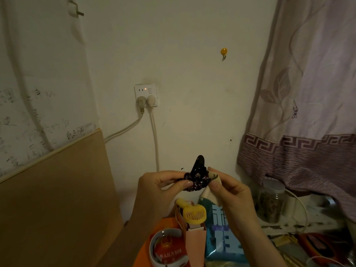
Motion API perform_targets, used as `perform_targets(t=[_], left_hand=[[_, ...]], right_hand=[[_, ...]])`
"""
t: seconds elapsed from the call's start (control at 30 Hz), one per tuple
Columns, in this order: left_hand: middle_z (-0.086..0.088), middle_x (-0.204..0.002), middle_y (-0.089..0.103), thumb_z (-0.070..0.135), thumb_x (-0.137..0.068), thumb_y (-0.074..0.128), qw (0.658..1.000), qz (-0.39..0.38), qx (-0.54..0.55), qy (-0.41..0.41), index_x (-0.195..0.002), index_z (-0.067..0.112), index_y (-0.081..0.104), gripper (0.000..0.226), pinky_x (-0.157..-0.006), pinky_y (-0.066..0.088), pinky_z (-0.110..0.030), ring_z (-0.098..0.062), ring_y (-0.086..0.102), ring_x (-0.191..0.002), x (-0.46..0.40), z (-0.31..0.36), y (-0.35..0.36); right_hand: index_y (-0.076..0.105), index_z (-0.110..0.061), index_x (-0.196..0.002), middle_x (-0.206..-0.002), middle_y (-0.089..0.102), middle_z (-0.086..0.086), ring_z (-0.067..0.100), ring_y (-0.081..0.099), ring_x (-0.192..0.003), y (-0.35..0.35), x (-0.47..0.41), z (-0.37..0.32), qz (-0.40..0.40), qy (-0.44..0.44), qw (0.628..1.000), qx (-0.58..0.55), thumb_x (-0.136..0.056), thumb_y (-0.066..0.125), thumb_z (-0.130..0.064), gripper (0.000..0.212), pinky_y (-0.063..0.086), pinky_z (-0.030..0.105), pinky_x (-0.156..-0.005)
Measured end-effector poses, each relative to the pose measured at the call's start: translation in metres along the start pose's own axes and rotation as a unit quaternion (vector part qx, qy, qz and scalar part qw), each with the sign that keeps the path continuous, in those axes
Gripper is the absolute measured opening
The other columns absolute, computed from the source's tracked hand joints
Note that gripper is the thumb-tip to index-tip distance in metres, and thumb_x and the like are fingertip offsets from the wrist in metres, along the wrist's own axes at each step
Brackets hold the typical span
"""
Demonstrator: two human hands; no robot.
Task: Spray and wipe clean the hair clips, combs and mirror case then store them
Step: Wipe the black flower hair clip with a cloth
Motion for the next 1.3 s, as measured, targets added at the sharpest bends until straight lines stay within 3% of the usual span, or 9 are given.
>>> perform_targets(t=[0.13,0.27,0.5,0.67,0.8,0.9,1.03,1.17,1.3], left_hand=[[0.019,-0.078,0.073,-0.003,-0.071,0.078,0.999,0.006,-0.052,0.016,-0.080,0.038,0.073,0.043,-0.071,0.053,-0.012,-0.002,0.071,-0.075,0.001,-0.001,-0.001],[0.019,-0.077,0.073,0.002,-0.070,0.079,0.998,-0.005,-0.066,0.003,-0.078,0.041,0.073,0.041,-0.070,0.053,-0.012,-0.001,0.070,-0.073,0.000,-0.003,0.002],[0.025,-0.075,0.071,0.005,-0.071,0.080,0.995,-0.027,-0.101,0.002,-0.080,0.044,0.071,0.040,-0.069,0.053,-0.012,0.003,0.069,-0.072,0.000,-0.003,0.005],[0.018,-0.079,0.074,0.010,-0.074,0.079,0.991,-0.054,-0.123,0.002,-0.085,0.032,0.076,0.025,-0.073,0.055,-0.017,0.002,0.069,-0.074,0.002,-0.003,0.005],[0.021,-0.078,0.073,0.010,-0.075,0.078,0.990,-0.054,-0.131,0.012,-0.082,0.039,0.074,0.029,-0.072,0.054,-0.015,0.004,0.067,-0.074,0.002,0.002,0.004],[0.022,-0.079,0.072,0.011,-0.075,0.078,0.990,-0.062,-0.128,0.016,-0.081,0.039,0.073,0.029,-0.072,0.052,-0.012,0.004,0.067,-0.075,0.003,0.004,0.006],[0.022,-0.081,0.072,0.020,-0.071,0.081,0.994,-0.060,-0.096,-0.010,-0.086,0.038,0.072,0.025,-0.072,0.052,-0.012,0.003,0.068,-0.077,0.006,0.004,0.008],[0.023,-0.089,0.072,0.048,-0.060,0.075,0.994,-0.069,-0.058,-0.064,-0.093,0.045,0.068,0.034,-0.074,0.051,-0.010,0.003,0.068,-0.083,0.009,-0.001,0.011],[0.027,-0.093,0.071,0.054,-0.056,0.073,0.991,-0.089,-0.029,-0.092,-0.098,0.047,0.066,0.043,-0.076,0.049,-0.008,0.005,0.067,-0.085,0.015,-0.005,0.014]], right_hand=[[0.073,-0.015,-0.101,-0.105,0.073,-0.007,0.010,0.069,-0.097,-0.017,-0.002,-0.010,0.051,-0.019,0.998,0.037,-0.068,0.066,-0.023,0.034,0.054,0.026,-0.079],[0.072,-0.020,-0.101,-0.099,0.074,-0.011,0.006,0.069,-0.090,-0.013,0.000,-0.027,0.021,-0.066,0.995,0.076,-0.065,0.067,-0.028,0.037,0.053,0.014,-0.067],[0.074,-0.013,-0.097,-0.092,0.073,0.003,0.014,0.068,-0.087,0.005,0.000,-0.034,-0.041,-0.130,0.977,0.164,-0.066,0.072,-0.016,0.031,0.055,0.023,-0.074],[0.073,-0.015,-0.098,-0.088,0.072,0.000,0.004,0.066,-0.082,0.007,-0.002,-0.028,-0.044,-0.132,0.970,0.199,-0.066,0.071,-0.020,0.033,0.051,0.015,-0.072],[0.074,-0.017,-0.093,-0.085,0.072,-0.001,0.004,0.065,-0.079,0.008,-0.001,-0.028,-0.049,-0.139,0.962,0.229,-0.067,0.072,-0.021,0.026,0.050,0.015,-0.070],[0.074,-0.019,-0.088,-0.083,0.072,-0.004,0.004,0.066,-0.078,0.008,0.001,-0.029,-0.032,-0.184,0.949,0.253,-0.072,0.075,-0.005,0.021,0.050,0.013,-0.069],[0.074,-0.018,-0.085,-0.082,0.074,-0.001,0.009,0.069,-0.082,0.005,0.002,-0.024,0.004,-0.187,0.960,0.206,-0.075,0.071,0.006,0.026,0.053,0.017,-0.074],[0.073,-0.014,-0.085,-0.084,0.075,-0.004,0.008,0.070,-0.080,0.000,0.003,-0.011,0.032,-0.139,0.983,0.118,-0.076,0.068,0.005,0.021,0.052,0.014,-0.070],[0.072,-0.009,-0.088,-0.083,0.075,-0.001,0.007,0.070,-0.078,-0.005,0.004,0.003,0.054,-0.081,0.994,0.053,-0.079,0.064,0.001,0.016,0.052,0.014,-0.065]])
Point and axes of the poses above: each hand's wrist, its own x-axis away from the middle knuckle, its own y-axis out of the palm, z = x × y, the point moved 5 cm from there along -x, towards the middle knuckle
